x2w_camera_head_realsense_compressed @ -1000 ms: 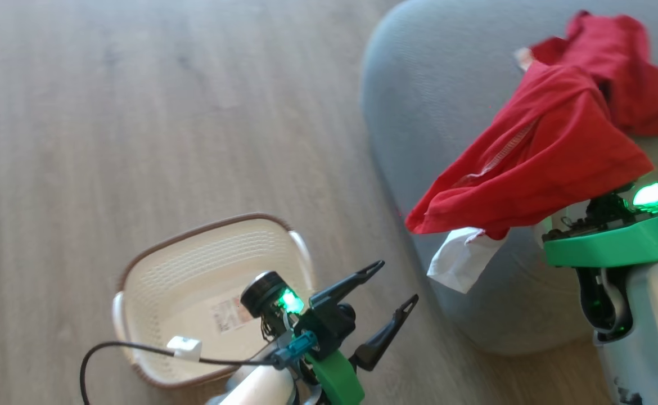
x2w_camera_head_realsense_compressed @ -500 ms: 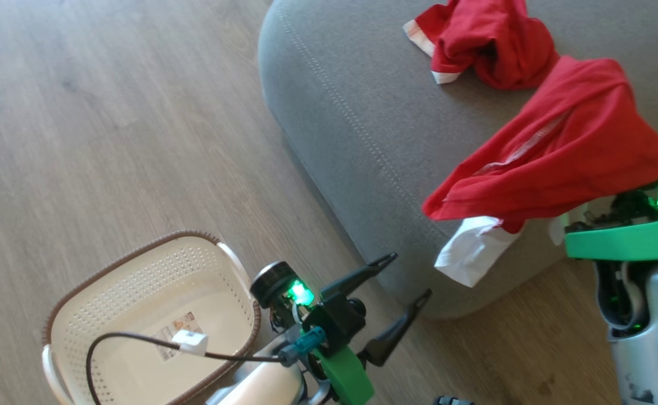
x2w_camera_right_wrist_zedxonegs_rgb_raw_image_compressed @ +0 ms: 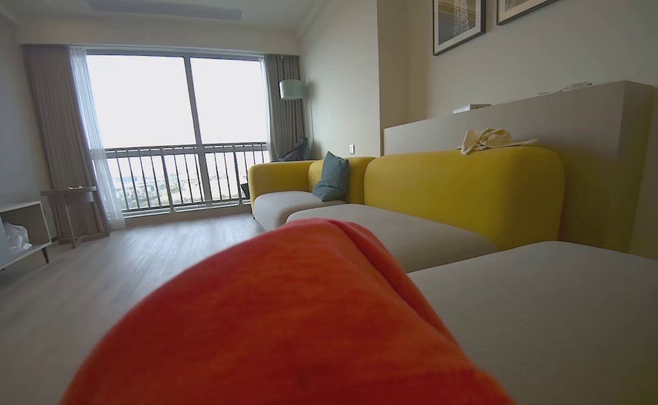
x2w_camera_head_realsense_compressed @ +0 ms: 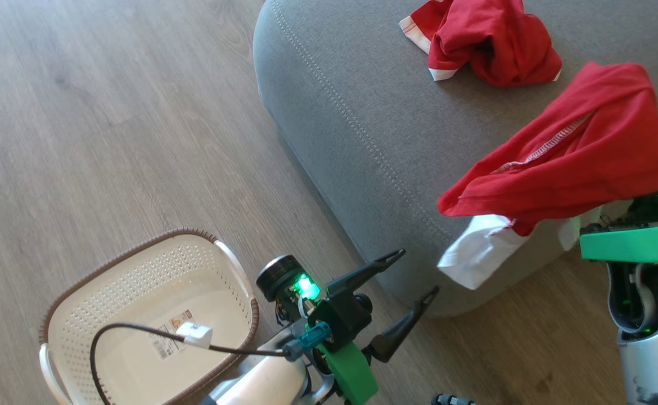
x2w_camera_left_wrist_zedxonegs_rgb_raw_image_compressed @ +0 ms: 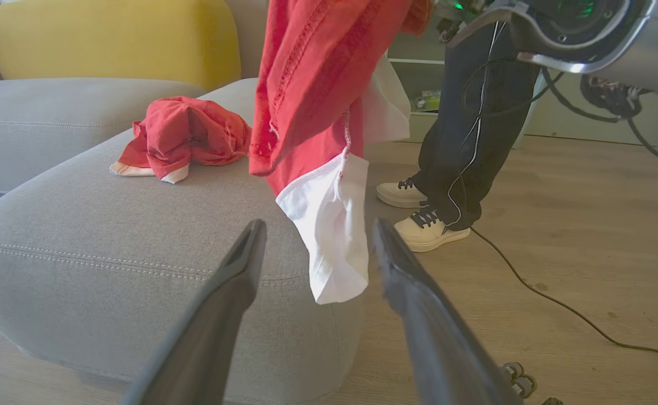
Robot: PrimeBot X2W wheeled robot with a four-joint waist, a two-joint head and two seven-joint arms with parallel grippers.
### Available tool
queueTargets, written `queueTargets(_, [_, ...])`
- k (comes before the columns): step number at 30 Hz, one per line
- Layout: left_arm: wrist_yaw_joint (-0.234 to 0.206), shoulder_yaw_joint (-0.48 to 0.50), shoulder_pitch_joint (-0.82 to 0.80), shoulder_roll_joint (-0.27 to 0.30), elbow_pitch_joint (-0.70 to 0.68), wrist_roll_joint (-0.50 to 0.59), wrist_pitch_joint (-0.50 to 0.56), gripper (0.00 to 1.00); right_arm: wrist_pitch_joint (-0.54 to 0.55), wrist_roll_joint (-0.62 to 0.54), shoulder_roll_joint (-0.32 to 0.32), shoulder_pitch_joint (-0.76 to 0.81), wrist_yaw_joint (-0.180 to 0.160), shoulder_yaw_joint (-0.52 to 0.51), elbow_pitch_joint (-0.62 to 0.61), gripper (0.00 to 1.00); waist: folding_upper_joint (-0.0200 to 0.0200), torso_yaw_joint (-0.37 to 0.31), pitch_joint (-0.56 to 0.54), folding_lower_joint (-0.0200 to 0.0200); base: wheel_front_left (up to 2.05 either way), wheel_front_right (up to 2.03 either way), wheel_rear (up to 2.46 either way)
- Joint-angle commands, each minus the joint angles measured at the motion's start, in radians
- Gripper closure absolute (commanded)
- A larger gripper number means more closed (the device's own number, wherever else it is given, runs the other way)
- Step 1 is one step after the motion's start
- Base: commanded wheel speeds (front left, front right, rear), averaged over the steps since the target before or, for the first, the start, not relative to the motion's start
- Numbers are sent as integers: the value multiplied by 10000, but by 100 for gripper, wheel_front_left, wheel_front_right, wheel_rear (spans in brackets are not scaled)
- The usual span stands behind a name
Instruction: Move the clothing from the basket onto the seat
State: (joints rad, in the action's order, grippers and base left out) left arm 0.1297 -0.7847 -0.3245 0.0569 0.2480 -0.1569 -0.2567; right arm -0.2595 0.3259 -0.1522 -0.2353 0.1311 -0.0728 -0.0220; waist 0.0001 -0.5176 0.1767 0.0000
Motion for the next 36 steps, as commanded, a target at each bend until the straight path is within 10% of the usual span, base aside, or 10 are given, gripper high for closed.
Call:
queueTargets(1, [9,284,-269,-66,-286,65,-51,0,-23,-64,-21,-272,-4,90,-297,100,-1,8,5,0,0,0,0])
queueTargets(36, [9,-347,-2633,865,196,943,-51,0,-23,-451,-2466,-6353,-4,-2364,997,100,-1,936,4486,0,0,0,0])
